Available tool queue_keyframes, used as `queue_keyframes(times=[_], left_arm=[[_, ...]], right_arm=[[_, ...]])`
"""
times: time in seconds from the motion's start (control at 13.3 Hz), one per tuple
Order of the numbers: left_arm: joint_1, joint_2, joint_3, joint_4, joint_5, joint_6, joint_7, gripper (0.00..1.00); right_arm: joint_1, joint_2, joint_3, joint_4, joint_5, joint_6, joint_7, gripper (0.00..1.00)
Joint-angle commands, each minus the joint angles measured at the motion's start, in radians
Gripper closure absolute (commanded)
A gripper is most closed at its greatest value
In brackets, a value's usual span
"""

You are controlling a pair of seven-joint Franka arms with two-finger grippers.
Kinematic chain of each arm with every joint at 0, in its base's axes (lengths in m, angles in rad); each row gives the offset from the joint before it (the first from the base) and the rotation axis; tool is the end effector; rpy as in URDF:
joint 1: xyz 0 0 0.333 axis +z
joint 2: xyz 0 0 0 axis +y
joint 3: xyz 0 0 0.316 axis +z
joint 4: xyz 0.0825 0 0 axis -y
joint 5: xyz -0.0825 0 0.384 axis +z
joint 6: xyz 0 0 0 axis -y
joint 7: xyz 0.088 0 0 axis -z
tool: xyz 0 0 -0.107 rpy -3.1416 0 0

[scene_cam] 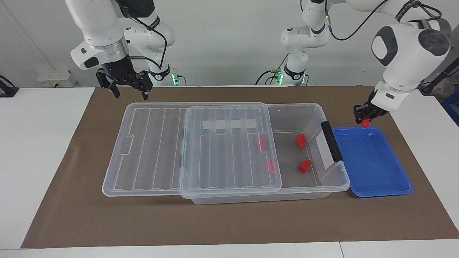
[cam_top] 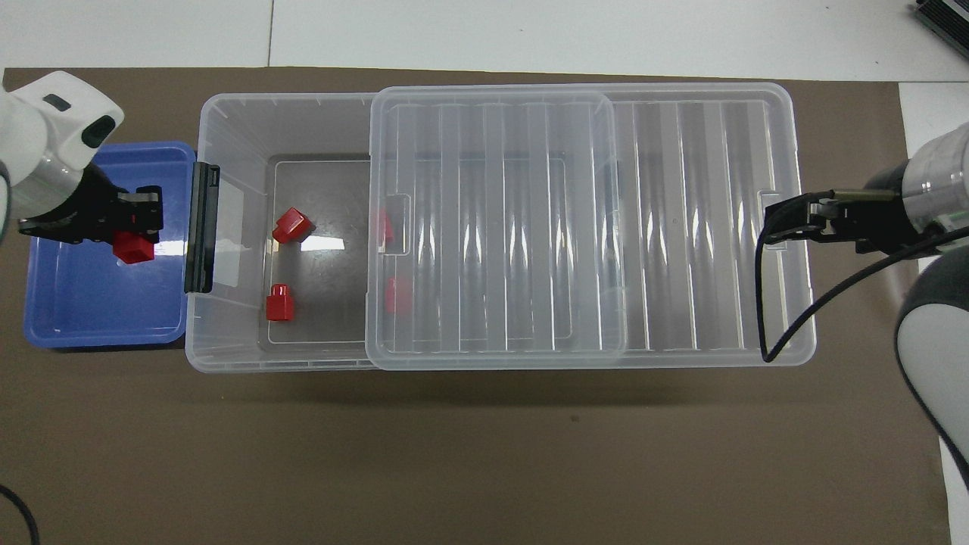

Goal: Place red block in blue tray from box
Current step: 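Lift the red block with the left gripper and carry it over the blue tray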

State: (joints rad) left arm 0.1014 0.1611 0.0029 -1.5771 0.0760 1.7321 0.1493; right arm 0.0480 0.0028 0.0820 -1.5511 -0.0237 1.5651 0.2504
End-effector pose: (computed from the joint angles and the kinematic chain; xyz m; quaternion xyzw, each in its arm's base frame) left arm 0.6079 0.0705 0.5418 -0.9989 0.0287 0.0078 0.0370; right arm 0.5508 0.0694 0.6318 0.9981 -0.0603 0.0077 0.0105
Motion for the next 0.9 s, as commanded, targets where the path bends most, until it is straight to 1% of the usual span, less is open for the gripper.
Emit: queue_keyframes(times=[0.0, 0.15, 0.23, 0.3, 0.53, 0.75, 0.83], left_arm=[[0.122, 0.001, -0.011, -0.082, -0.019, 0.171, 0.227, 1.0], [0.115, -0.012, -0.009, -0.257, -0.019, 0.428, 0.239, 1.0], [0.11, -0.005, -0.009, -0.309, -0.019, 0.534, 0.218, 1.0], [0.112, 0.009, -0.011, -0.319, -0.019, 0.579, 0.217, 1.0], [0.121, 0.087, -0.011, -0.33, -0.019, 0.609, 0.227, 1.0], [0.13, 0.097, -0.009, -0.435, -0.019, 0.749, 0.254, 1.0], [0.145, 0.116, -0.009, -0.452, -0.019, 0.785, 0.266, 1.0]], right_arm=[[-0.016, -0.006, 0.004, -0.011, 0.013, -0.005, 0.0, 0.0], [-0.017, -0.006, 0.004, -0.011, 0.014, -0.007, 0.001, 0.0], [-0.017, -0.006, 0.002, -0.011, 0.013, -0.007, 0.001, 0.0], [-0.02, -0.006, 0.002, -0.011, 0.014, -0.007, 0.001, 0.0], [-0.02, -0.006, 0.001, -0.011, 0.013, -0.007, 0.001, 0.0], [-0.017, -0.006, 0.002, -0.011, 0.013, -0.01, 0.0, 0.0], [-0.02, -0.007, 0.001, -0.011, 0.014, -0.013, 0.0, 0.0]])
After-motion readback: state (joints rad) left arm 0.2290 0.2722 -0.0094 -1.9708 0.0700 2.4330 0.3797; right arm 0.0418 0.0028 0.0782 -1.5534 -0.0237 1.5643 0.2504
